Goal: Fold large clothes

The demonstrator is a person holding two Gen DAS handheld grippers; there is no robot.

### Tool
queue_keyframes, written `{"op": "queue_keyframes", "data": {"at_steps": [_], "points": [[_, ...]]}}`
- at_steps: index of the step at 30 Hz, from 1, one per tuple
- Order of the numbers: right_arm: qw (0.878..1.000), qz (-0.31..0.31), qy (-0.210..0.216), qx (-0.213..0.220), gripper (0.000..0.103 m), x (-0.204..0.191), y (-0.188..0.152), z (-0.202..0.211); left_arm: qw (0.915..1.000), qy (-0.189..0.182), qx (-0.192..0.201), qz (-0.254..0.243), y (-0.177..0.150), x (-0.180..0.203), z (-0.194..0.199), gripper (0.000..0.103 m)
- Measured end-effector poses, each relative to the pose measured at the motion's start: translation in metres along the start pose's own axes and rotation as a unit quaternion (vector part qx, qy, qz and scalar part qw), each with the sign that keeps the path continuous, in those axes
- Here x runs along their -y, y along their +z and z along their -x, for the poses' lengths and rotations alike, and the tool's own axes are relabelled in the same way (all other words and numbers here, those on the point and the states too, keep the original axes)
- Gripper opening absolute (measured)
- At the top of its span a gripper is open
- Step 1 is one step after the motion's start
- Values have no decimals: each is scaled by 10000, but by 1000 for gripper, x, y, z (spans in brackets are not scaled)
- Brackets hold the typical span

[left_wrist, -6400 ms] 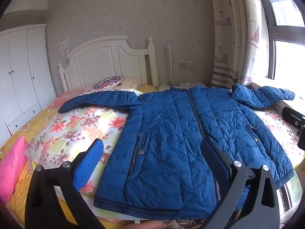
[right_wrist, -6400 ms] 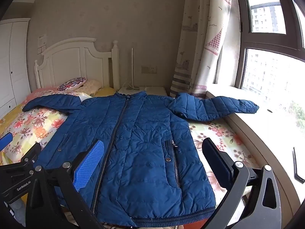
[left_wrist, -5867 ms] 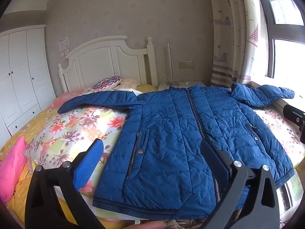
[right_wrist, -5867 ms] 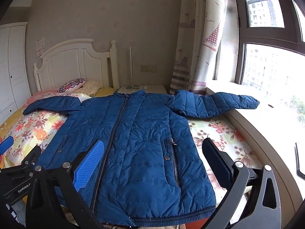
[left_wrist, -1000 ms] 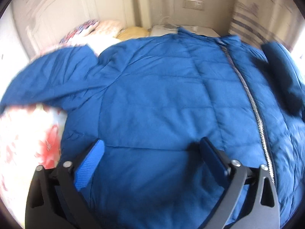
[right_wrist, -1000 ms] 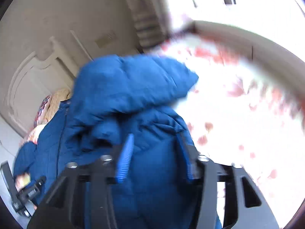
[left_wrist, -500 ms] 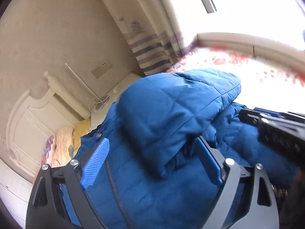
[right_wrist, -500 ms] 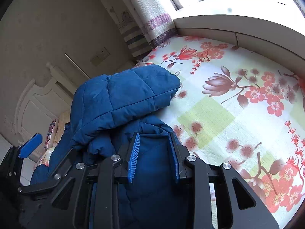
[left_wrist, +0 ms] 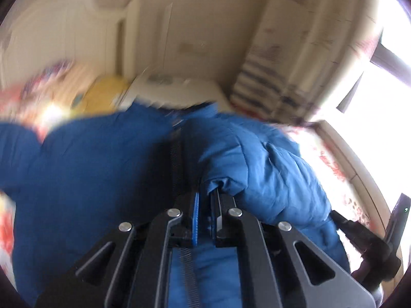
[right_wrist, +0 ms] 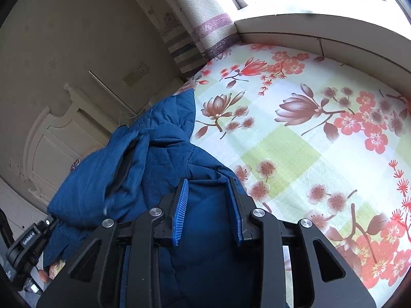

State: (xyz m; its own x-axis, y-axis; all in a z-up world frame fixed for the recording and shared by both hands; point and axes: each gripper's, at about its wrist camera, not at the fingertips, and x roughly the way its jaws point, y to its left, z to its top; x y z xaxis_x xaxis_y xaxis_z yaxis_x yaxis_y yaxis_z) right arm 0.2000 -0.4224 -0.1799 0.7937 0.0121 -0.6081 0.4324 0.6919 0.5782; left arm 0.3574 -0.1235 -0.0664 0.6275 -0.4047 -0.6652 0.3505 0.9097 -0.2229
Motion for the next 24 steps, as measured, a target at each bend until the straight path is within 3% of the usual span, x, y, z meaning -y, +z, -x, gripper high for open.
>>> {"op": "queue_keyframes", "data": {"at_steps": [2,4,5,7,9,10,11,13,17,18,20,21,22,23,24], "points": [[10000,12,-8,-16,31,-1,0,-1,9989,-260,-370,-153,-13,-16,-7,18],[10000,4,0,-34,31,0,0,-1,9988,-56,-322,-353,-22,-19,-2,65],[10000,0,2,-40,31,1,0,-2,9983,105,-157,-544,-28,-17,8,74],[10000,1,2,-40,31,1,0,-2,9938,254,134,-1077,-34,1,22,77],[10000,1,-2,-41,31,1,0,-2,9795,315,313,-1966,-40,36,31,81],[10000,5,-2,-40,31,0,0,-2,9650,379,421,-2560,-46,61,34,83],[10000,12,-9,-39,31,1,0,-2,9541,452,476,-2922,-48,76,31,83],[10000,16,-16,-40,31,1,0,-2,9223,676,515,-3770,-57,115,19,83],[10000,8,-9,-42,31,1,0,-2,8849,689,245,-4599,-70,156,-13,83],[10000,15,-14,-44,31,0,0,-3,8774,722,180,-4740,-74,162,-22,79],[10000,21,-20,-50,31,0,0,-3,8617,841,-28,-5004,-79,170,-42,57],[10000,19,-18,-53,31,1,0,-3,8567,924,-103,-5074,-81,170,-50,41],[10000,19,-12,-57,31,1,0,-4,8595,898,-56,-5031,-80,168,-52,32],[10000,21,-8,-63,31,2,0,-4,8683,794,-7,-4897,-76,166,-49,26],[10000,18,-3,-67,31,2,1,-4,8842,663,108,-4622,-69,161,-40,18]]}}
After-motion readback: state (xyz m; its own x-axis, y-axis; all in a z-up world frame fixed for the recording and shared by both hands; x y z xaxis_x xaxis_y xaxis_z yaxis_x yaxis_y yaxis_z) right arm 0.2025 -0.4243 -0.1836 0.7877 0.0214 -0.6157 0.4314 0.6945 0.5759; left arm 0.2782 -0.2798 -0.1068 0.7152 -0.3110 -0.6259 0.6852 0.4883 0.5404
